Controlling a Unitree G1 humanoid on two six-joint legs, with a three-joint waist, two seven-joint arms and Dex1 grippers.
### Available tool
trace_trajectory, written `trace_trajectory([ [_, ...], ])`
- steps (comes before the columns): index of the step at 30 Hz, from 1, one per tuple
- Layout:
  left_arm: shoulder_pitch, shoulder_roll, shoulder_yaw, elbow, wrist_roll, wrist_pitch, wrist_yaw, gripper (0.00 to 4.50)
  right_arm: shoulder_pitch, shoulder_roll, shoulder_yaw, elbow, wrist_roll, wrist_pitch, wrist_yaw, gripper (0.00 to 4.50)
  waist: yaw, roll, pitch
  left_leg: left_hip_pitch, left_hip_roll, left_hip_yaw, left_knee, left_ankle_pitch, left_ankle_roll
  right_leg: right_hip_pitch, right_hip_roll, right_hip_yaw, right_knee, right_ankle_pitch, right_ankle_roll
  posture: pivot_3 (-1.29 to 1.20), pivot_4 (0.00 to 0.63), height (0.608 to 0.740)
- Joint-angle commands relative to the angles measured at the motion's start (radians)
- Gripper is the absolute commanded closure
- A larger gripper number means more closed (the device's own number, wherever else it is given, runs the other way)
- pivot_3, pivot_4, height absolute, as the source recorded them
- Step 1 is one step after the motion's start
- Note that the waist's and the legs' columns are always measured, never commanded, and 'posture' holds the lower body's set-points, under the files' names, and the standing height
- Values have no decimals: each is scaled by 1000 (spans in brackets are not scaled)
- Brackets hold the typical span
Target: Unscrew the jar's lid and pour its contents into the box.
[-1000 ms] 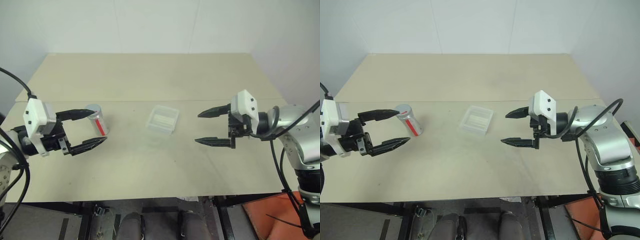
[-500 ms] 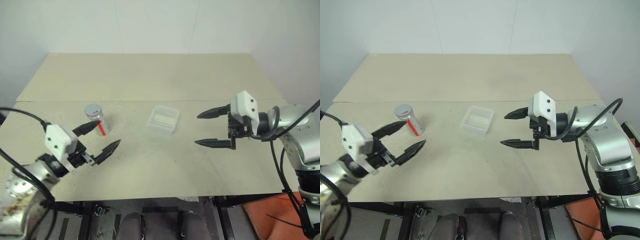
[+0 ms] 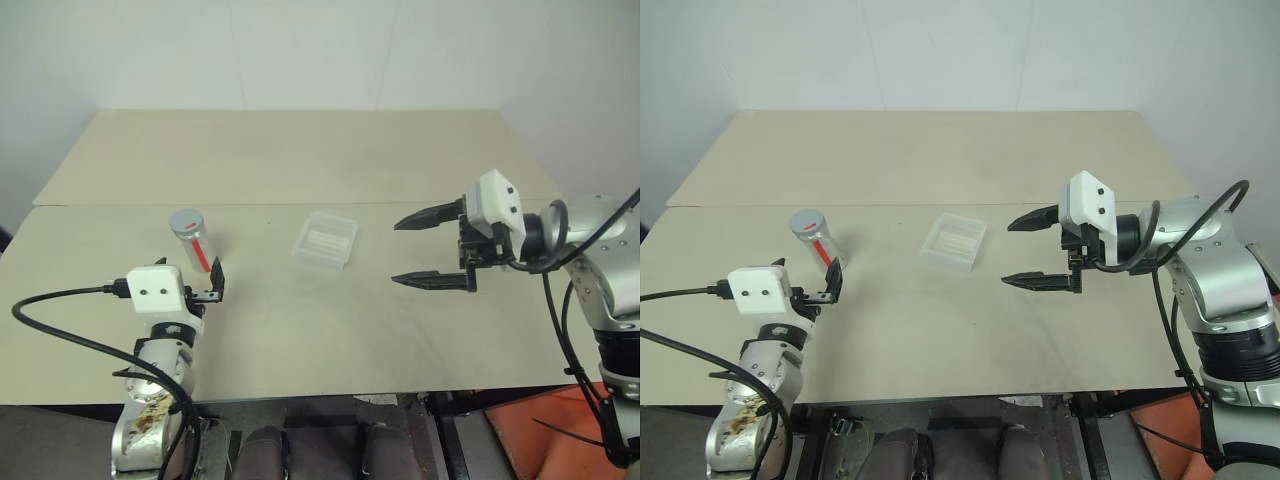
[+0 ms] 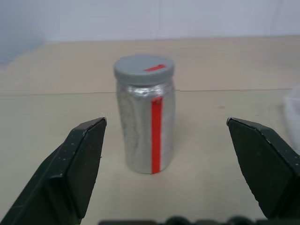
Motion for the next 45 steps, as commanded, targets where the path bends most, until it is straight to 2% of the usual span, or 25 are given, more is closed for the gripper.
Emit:
trace_trajectory([
  [1, -66, -15, -21, 65, 76, -45, 58, 12, -32, -16, -29, -26, 17, -13, 7, 0, 0, 0, 0, 0, 0, 0, 0, 0, 0, 0, 0, 0, 0, 0, 0, 0, 150, 740],
  [8, -184, -53, -12, 224, 103, -104, 105, 12, -41, -16, -31, -41, 13, -18, -2, 0, 1, 0, 0, -1, 0, 0, 0, -1, 1, 0, 0, 0, -1, 0, 0, 0, 150, 740],
  [19, -292, -105, 10, 374, 126, -158, 185, 12, -15, -19, -61, -69, 21, -26, -16, 0, 1, 0, 0, -1, 0, 0, 0, -1, 1, 0, -1, -1, -1, 0, 0, 0, 150, 740],
  [36, -455, -83, 18, 629, 148, -281, 202, 12, -19, -18, -43, -50, 21, -39, 0, 0, 2, 0, 0, -2, 0, 0, 1, -1, 1, 0, -1, -2, -1, 0, 0, 0, 150, 740],
  [45, -493, -83, 21, 694, 142, -292, 214, 12, -34, -11, -36, -27, 23, -34, 7, 0, 1, 0, 0, -2, 0, 0, 1, 0, 1, 0, -1, -2, -1, 0, 1, 0, 150, 740],
])
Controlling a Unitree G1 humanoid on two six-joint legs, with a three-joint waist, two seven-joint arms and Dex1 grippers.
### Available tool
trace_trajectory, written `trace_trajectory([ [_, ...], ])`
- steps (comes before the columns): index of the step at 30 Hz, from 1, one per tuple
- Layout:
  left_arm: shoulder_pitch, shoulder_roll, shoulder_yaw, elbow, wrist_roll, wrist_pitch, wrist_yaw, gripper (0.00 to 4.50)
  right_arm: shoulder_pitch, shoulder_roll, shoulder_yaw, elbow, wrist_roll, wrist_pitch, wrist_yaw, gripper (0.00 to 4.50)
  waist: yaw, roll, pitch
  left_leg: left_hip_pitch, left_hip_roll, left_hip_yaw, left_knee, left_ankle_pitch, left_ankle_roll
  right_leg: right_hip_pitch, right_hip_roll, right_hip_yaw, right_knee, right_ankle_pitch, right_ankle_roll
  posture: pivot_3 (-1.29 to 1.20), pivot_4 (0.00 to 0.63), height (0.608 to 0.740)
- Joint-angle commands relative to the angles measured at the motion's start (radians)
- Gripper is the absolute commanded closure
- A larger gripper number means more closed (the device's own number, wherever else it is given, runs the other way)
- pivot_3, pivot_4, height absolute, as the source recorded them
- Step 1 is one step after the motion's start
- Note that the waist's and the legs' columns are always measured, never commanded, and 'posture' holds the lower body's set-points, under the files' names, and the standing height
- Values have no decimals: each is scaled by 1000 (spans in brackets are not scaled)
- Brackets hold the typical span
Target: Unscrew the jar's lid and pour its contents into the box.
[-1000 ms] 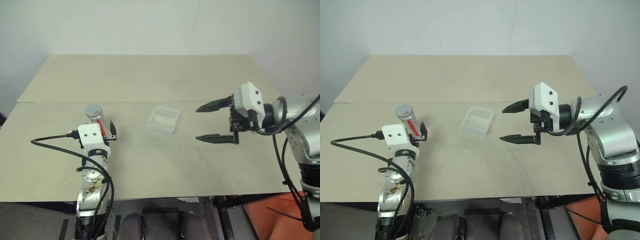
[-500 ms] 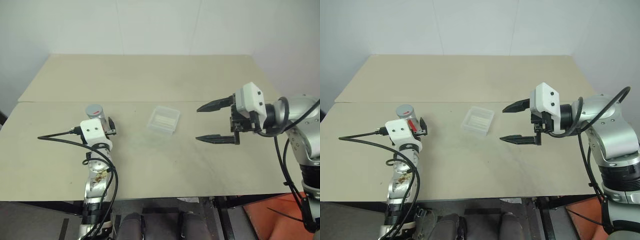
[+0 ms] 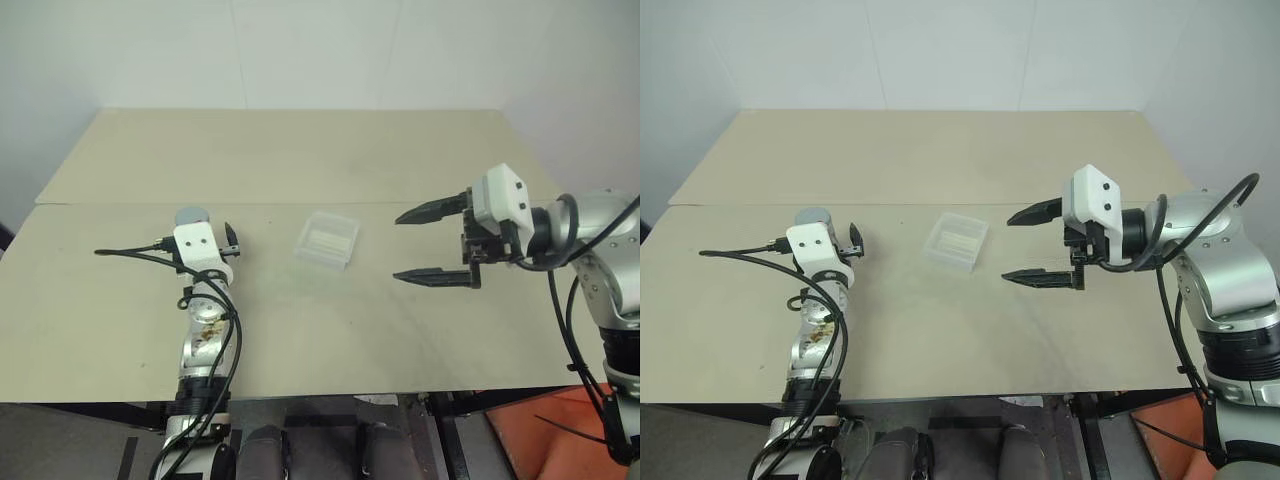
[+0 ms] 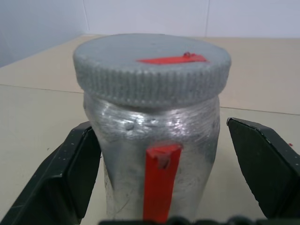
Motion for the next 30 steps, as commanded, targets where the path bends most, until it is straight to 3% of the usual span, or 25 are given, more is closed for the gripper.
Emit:
trace_trajectory([
  [1, -25, 5, 0, -4, 5, -25, 8, 12, -23, -3, -22, -10, 15, -19, 4, 0, 0, 0, 0, 0, 0, 0, 0, 0, 0, 0, 0, 0, 0, 0, 0, 0, 150, 740],
  [7, -31, 4, 3, 5, 2, -21, 17, 12, -27, 0, -22, -8, 17, -19, 4, 0, 0, 0, 0, 0, 0, 0, 0, 0, 0, 0, 0, 0, 0, 0, 0, 0, 150, 740],
  [10, -33, 5, 4, 7, 0, -24, 16, 550, -31, 6, -21, -11, 20, -18, 3, 0, 0, 0, 0, 0, 0, 0, 0, 0, 0, 0, 0, 0, 0, 0, 0, 0, 150, 740],
  [16, -27, 4, 4, -2, -9, -30, 2, 2433, -18, 13, -24, -37, 33, -10, -4, 0, 1, 0, 0, 0, 0, 0, 0, 0, 0, 0, 0, 0, 0, 0, 0, 0, 150, 740],
  [17, -27, 4, 3, -3, -10, -31, -2, 2580, -15, 15, -24, -43, 36, -8, -7, 0, 0, 0, 0, 0, 0, 0, 0, 0, 0, 0, 0, 0, 0, 0, 0, 0, 150, 740],
  [22, -19, 8, -4, -18, -13, -33, -32, 2577, 9, 23, -30, -86, 65, 9, -18, 0, 1, 0, 0, -1, 0, 0, 0, 0, 0, 0, 0, -1, 0, 0, 0, 0, 150, 740],
  [26, 11, 62, -28, -116, -81, 10, -207, 2577, 14, 32, -32, -106, 83, 23, -43, 0, 0, 0, 0, -1, 0, 0, 0, 0, 0, 0, 0, -1, 0, 0, 0, 0, 150, 740],
  [30, 61, 284, -11, -277, -254, 116, -554, 2577, -5, 69, -25, -107, 89, 52, -111, 0, -12, 0, 0, -2, 1, 0, 0, 1, -2, -3, 0, 0, 1, 0, 0, 0, 150, 740],
])
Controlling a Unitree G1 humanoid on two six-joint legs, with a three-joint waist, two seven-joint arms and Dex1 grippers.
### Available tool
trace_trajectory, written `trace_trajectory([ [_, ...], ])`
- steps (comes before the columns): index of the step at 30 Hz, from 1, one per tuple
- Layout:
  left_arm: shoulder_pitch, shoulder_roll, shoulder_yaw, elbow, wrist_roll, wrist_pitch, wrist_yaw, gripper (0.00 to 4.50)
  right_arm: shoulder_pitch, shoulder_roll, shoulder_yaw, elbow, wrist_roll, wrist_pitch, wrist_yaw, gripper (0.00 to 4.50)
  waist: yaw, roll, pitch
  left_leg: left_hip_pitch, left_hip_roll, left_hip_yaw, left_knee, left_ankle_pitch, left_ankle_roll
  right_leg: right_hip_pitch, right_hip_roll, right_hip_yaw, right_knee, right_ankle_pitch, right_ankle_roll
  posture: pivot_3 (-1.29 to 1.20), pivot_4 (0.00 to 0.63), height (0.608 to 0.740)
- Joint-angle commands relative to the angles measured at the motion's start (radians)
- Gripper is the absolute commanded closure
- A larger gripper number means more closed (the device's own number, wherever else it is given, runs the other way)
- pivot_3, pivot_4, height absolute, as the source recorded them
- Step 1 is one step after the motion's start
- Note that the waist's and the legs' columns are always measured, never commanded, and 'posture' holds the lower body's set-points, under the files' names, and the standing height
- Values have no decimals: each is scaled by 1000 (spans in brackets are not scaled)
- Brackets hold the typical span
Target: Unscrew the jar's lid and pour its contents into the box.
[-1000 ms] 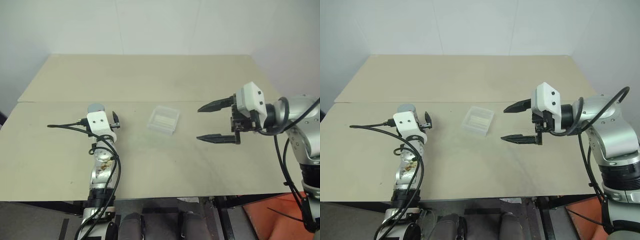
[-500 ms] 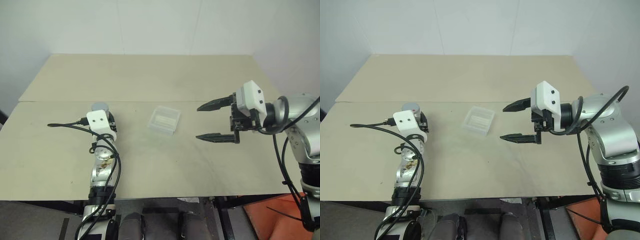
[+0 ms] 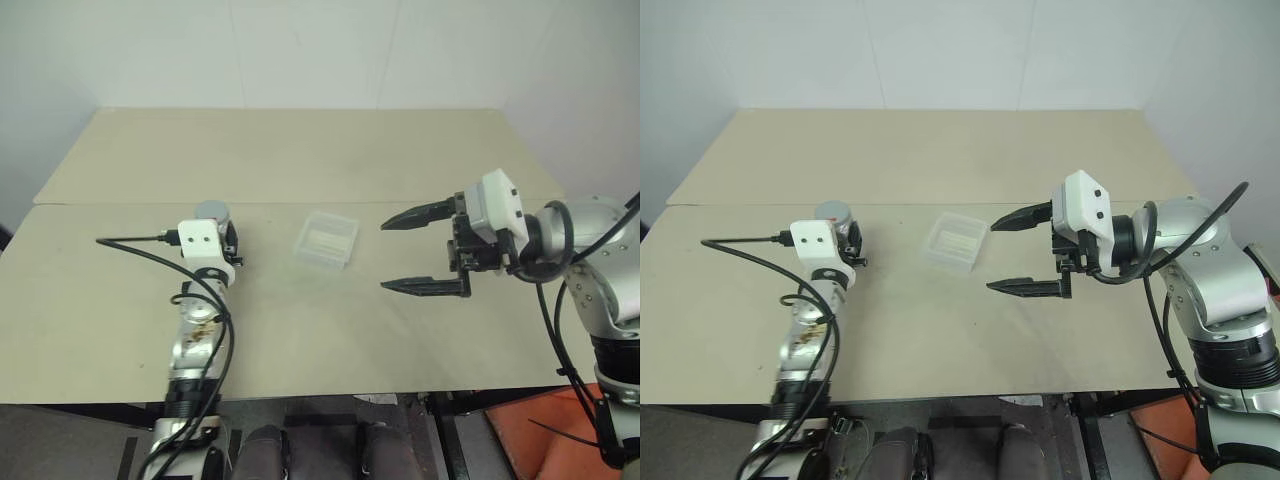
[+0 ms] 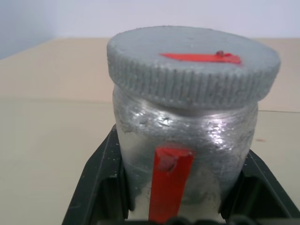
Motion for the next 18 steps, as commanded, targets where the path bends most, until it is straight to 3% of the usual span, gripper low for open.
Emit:
trace_trajectory([
  [1, 25, 182, 34, -162, -154, 67, -295, 2577, -36, 36, -23, -23, 21, 39, -81, 0, -9, 0, 0, 0, 0, 0, 0, 0, 0, -1, 0, 0, 0, 0, 0, 0, 150, 740],
  [5, 42, 373, 87, -225, -347, 168, -559, 2577, -71, 103, -11, -24, 30, 103, -171, 0, -14, 1, 0, -1, 0, 0, 0, 1, -1, -2, 0, 0, 0, 0, 0, 0, 150, 740],
  [10, -4, 519, 89, -234, -550, 319, -809, 2577, -162, 198, 14, -47, 62, 255, -314, 0, -9, 1, 0, -2, 0, 0, 0, 3, -5, -2, 0, 0, 0, 0, 0, 0, 150, 740],
  [13, -78, 551, 47, -191, -594, 358, -917, 2577, -217, 264, 30, -62, 107, 339, -368, 0, -7, 1, 0, -3, 0, 0, -1, 4, -7, -4, 0, 0, 1, 0, 0, 0, 150, 740],
  [18, -210, 518, -24, -88, -581, 360, -995, 2577, -293, 349, 63, -55, 117, 413, -451, 0, -7, 1, 0, -5, -1, 1, 0, 4, -7, -4, 0, 0, 1, 0, 0, 0, 150, 740],
])
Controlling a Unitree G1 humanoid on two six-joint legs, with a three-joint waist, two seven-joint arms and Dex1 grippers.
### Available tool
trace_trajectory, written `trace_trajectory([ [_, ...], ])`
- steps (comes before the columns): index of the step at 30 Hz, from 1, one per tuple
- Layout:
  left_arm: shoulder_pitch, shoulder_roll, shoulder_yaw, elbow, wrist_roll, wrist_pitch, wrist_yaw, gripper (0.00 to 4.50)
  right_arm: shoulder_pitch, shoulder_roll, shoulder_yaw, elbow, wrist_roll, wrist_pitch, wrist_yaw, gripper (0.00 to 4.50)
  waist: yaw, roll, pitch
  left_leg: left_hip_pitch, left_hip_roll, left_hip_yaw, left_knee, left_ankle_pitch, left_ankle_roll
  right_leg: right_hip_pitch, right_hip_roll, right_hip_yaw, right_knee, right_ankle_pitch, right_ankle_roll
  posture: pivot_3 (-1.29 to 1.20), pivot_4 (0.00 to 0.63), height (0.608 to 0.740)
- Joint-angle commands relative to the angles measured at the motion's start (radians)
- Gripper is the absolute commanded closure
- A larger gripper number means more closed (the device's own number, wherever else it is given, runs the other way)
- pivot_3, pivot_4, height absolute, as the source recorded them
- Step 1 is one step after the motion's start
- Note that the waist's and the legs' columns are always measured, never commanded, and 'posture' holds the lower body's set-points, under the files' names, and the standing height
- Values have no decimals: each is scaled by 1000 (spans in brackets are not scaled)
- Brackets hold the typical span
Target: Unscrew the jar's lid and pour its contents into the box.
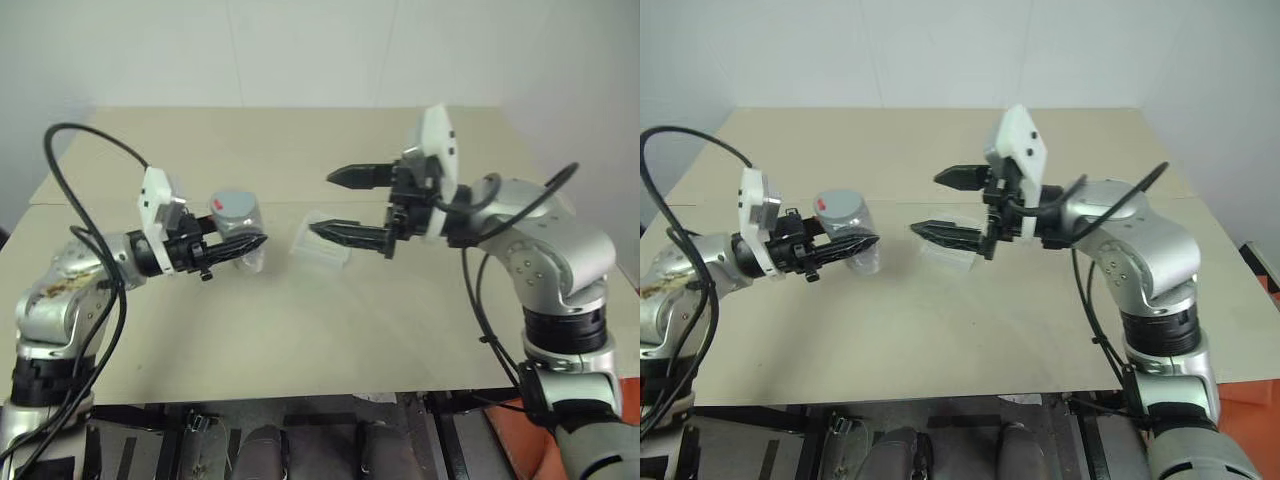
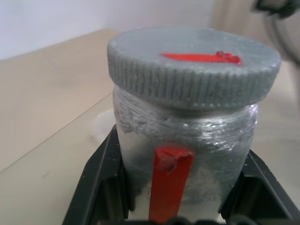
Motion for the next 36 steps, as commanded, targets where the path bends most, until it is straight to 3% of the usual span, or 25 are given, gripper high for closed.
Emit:
trace_trajectory([
  [1, -75, -28, -47, 61, 17, -34, -58, 2577, -62, 36, 5, -15, 21, 48, -56, 0, 0, 0, 0, -1, 0, 0, 0, 0, 0, -1, 0, 0, 0, 0, 0, 0, 150, 740],
  [11, -154, -116, -140, 181, 108, -178, -183, 2577, -163, 104, 73, 40, -16, 134, -142, 0, -7, 0, 0, -6, 0, 0, 0, 1, -1, -5, 1, 0, 4, 0, 0, 0, 150, 740],
  [27, -154, -127, -141, 173, 131, -197, -225, 2577, -170, 120, 135, 68, -54, 127, -118, 0, -9, 0, 0, -7, 0, 0, 0, 1, -1, -6, 1, 0, 4, 0, 0, 0, 150, 740],
  [30, -157, -126, -140, 181, 132, -200, -231, 2577, -169, 122, 138, 74, -66, 115, -112, 594, -9, 0, 0, -7, 0, 0, 0, 1, -1, -6, 1, 0, 4, 0, 0, 0, 150, 740],
  [33, -156, -125, -140, 186, 135, -204, -237, 2577, -169, 124, 135, 67, -74, 104, -109, 1564, -9, 0, 0, -7, 0, 0, 0, 1, -1, -6, 1, 0, 4, 0, 0, 0, 150, 740],
  [36, -154, -125, -142, 194, 139, -212, -242, 2577, -168, 125, 132, 59, -76, 98, -105, 1722, -9, 0, 0, -7, 0, 0, 0, 1, -1, -6, 1, 0, 4, 0, 0, 0, 150, 740],
])
